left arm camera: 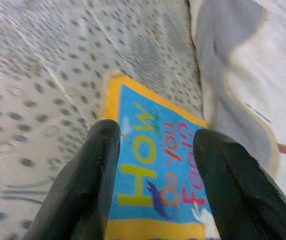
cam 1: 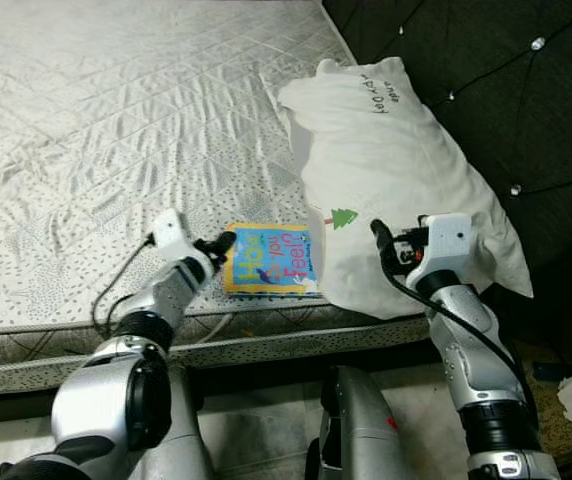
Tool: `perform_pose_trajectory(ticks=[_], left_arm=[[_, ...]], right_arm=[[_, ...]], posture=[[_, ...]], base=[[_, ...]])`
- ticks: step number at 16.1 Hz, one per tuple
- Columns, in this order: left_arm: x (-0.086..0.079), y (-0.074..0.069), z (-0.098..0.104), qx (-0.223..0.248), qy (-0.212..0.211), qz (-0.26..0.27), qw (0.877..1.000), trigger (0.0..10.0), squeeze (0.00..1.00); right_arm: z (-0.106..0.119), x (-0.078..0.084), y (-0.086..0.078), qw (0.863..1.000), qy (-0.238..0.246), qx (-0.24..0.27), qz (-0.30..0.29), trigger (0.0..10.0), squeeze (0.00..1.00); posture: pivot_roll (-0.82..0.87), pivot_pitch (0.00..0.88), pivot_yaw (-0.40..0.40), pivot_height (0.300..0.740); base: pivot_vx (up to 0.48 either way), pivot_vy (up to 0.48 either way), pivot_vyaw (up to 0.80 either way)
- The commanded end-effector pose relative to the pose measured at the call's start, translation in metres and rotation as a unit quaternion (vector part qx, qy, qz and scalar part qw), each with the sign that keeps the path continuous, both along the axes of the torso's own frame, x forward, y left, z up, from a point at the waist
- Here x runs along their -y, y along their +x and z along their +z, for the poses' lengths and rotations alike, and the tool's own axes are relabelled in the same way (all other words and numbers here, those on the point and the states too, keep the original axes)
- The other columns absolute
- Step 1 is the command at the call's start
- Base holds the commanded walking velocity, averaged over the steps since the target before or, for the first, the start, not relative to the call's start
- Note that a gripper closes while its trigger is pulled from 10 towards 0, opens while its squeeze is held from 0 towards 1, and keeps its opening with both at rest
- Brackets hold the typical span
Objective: Clean up the room
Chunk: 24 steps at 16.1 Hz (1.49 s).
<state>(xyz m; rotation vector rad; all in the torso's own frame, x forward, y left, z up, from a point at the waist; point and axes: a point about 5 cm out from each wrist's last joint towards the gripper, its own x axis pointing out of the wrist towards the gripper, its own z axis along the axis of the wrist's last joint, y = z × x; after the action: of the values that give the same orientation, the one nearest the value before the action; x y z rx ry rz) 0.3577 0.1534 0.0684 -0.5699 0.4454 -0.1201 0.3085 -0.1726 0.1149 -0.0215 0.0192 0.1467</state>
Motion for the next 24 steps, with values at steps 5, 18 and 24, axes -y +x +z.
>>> perform_pose_trajectory(ticks=[5,18,24], left_arm=[[-0.009,0.007,0.021,0.073,0.065,0.037,0.995,10.0,1.0],[-0.038,-0.049,0.056,0.174,0.296,0.138,0.929,10.0,1.0],[-0.031,-0.04,0.066,0.201,0.314,0.136,0.918,10.0,0.0]], right_arm=[[0.004,-0.008,0.013,1.0,0.014,0.014,0.001,10.0,0.0],[0.029,-0.043,0.041,0.992,0.082,0.071,0.062,10.0,0.0],[0.036,-0.046,0.045,0.99,0.094,0.089,0.055,10.0,0.0]], posture=[[-0.03,0.0,-0.051,0.576],[0.07,0.0,-0.011,0.58],[0.05,0.0,-0.009,0.635]], base=[[0.0,0.0,0.0],[0.0,0.0,-0.04],[0.0,0.0,-0.36]])
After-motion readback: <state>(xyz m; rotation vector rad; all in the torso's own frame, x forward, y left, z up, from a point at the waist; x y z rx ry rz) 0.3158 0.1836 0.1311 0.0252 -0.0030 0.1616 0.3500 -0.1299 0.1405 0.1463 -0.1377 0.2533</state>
